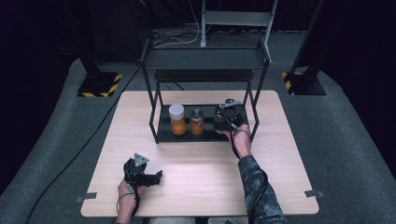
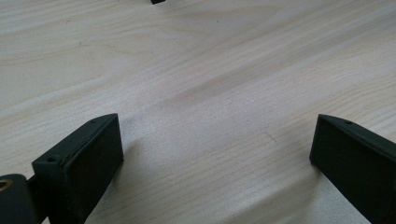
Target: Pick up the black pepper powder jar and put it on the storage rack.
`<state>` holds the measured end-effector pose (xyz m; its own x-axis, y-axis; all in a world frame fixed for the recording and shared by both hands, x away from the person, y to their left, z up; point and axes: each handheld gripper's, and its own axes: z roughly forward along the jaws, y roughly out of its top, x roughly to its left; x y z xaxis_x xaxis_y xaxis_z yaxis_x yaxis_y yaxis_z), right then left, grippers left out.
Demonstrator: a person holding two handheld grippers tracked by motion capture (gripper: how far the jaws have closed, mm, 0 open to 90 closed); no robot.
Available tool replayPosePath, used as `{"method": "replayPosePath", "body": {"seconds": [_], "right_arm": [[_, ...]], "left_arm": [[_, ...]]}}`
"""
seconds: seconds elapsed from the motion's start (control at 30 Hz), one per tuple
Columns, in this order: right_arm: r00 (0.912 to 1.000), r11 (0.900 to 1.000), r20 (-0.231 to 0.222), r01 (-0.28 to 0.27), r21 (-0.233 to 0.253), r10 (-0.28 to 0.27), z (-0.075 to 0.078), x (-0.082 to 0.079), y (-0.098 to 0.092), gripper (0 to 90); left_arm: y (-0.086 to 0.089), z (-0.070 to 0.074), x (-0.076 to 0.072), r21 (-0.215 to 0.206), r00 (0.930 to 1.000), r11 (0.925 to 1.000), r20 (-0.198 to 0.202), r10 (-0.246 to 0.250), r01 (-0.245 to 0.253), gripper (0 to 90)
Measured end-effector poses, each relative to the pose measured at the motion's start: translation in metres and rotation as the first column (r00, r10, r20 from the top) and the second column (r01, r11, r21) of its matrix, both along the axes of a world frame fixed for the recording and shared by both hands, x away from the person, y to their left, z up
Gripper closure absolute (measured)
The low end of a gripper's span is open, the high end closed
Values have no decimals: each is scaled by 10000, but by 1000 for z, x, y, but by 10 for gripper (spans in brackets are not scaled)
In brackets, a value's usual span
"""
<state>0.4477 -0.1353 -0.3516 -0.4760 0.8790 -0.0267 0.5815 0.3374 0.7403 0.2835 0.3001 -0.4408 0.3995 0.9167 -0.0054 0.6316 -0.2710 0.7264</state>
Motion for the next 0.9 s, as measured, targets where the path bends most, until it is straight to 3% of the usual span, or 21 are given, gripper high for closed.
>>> {"method": "replayPosePath", "body": {"seconds": [0.9], "right_arm": [[9999, 10000, -112, -30, 27, 30, -8, 6, 5, 309]], "left_arm": [[0, 0, 0, -5, 10000, 10000, 8, 8, -8, 24]]}}
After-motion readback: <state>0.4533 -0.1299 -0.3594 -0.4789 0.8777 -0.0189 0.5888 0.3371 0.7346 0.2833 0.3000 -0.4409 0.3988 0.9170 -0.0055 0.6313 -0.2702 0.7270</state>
